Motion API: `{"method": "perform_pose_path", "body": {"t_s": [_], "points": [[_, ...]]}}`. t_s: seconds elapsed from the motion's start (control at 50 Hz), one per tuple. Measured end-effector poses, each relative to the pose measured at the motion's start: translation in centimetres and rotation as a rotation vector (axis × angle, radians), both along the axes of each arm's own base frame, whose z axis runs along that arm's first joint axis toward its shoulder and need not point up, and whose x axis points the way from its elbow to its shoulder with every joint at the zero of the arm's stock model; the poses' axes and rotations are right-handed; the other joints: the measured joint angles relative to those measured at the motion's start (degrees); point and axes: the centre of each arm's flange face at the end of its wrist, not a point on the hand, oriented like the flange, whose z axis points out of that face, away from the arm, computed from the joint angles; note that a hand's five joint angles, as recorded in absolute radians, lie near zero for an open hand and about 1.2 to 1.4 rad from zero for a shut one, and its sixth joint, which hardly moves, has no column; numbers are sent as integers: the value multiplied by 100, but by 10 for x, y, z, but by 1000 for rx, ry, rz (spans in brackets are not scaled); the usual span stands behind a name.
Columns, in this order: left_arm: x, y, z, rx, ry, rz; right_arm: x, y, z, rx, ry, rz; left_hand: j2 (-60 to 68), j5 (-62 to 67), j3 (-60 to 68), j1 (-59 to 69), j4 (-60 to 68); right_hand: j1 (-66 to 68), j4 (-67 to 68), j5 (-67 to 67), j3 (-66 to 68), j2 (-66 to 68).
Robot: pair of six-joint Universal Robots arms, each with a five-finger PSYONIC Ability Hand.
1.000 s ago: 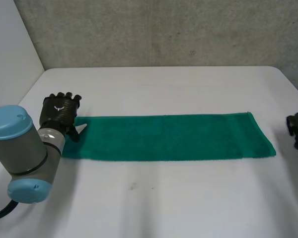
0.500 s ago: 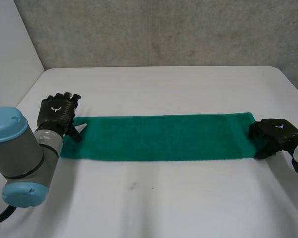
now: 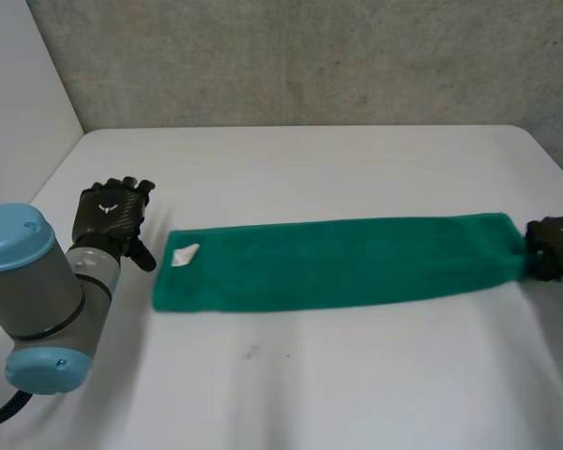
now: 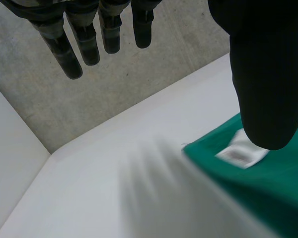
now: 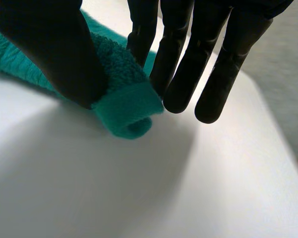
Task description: Fold the towel.
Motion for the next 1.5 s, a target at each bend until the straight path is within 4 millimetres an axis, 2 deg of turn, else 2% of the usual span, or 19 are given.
{"method": "perform_pose_path", "body": {"t_s": [0.24, 0.38, 0.46, 0.54, 0.6, 0.62, 0.64, 0.66, 0.68, 0.74, 0.76, 0.88, 0.96, 1.0, 1.06, 1.12, 1.18, 1.3, 1.5], "points": [[0, 2, -1, 5, -1, -2, -47, -24, 31, -109, 127, -143, 0, 3, 0, 0, 0, 0, 0, 414, 0, 0], [-1, 2, -1, 6, -1, -2, -50, -31, 44, -123, 242, -113, 0, 0, 0, 0, 0, 0, 1, 480, 0, 0], [0, 2, -1, 5, -1, -1, -16, -29, 59, -154, 295, -11, 0, 5, 0, 0, 0, 0, 5, 544, 28, 0], [0, 2, -1, 4, -1, 1, 85, -3, 85, -250, 284, 238, 0, 5, 0, 0, 0, 0, 6, 576, 84, 0], [0, 2, -1, 4, -1, 1, 85, -3, 85, -250, 284, 238, 0, 5, 0, 0, 0, 0, 6, 576, 84, 0], [0, 2, -1, 5, -1, 0, 116, 10, 92, -281, 269, 314, 0, 0, 0, 0, 0, 0, 7, 578, 84, 0], [-1, 3, -1, 5, -1, -1, 181, 46, 102, -341, 231, 482, 0, 0, 0, 0, 0, 0, 7, 581, 85, 0], [-1, 3, -1, 5, -1, -1, 181, 46, 102, -341, 231, 482, 0, 0, 0, 0, 0, 0, 7, 581, 85, 0], [-1, 3, -1, 6, -1, -3, 209, 64, 103, -358, 212, 562, 0, 0, 0, 0, 0, 0, 7, 586, 85, 0], [-1, 4, -1, 6, -1, -4, 235, 83, 99, -366, 196, 640, 0, 0, 0, 0, 0, 0, 7, 598, 84, 0], [-2, 4, -2, 7, -2, -4, 271, 112, 86, -359, 174, 764, 0, 0, 0, 0, 0, 0, 7, 598, 84, 0], [-2, 6, -3, 12, -3, -8, 316, 163, 45, -294, 156, 976, 0, 0, 0, 0, -28, 0, 7, 615, 84, 0], [-4, 8, -3, 14, -4, -17, 324, 177, 21, -238, 162, 1032, 0, 0, 0, 0, -28, -1268, -1782, -856, -1723, -1791], [-6, 10, -3, 14, -4, -24, 323, 177, 16, -218, 164, 1031, 0, -1, 0, 0, -28, -3378, -4161, -3215, -4116, -4116], [-10, 13, -2, 9, -2, -38, 319, 171, 23, -213, 154, 1002, 0, 0, 0, 0, -28, -4293, -5454, -4546, -5477, -5412], [-14, 15, 0, 3, 0, -50, 317, 170, 26, -214, 148, 989, 0, 0, 0, 0, -28, -4305, -5468, -4574, -5514, -5433], [-25, 19, 7, -22, 8, -85, 302, 157, 57, -213, 73, 889, 0, 0, 0, 0, -28, -4307, -5475, -4604, -5545, -5440], [-57, 33, 26, -86, 40, -180, 256, 131, 87, -137, -103, 698, 0, 3, 0, 0, -28, -4307, -5475, -4605, -5545, -5440], [-121, 69, 35, -91, 81, -405, 188, 114, 65, 12, -160, 483, 0, 0, 0, 0, -28, -4307, -5475, -4605, -5545, -5440]]}}
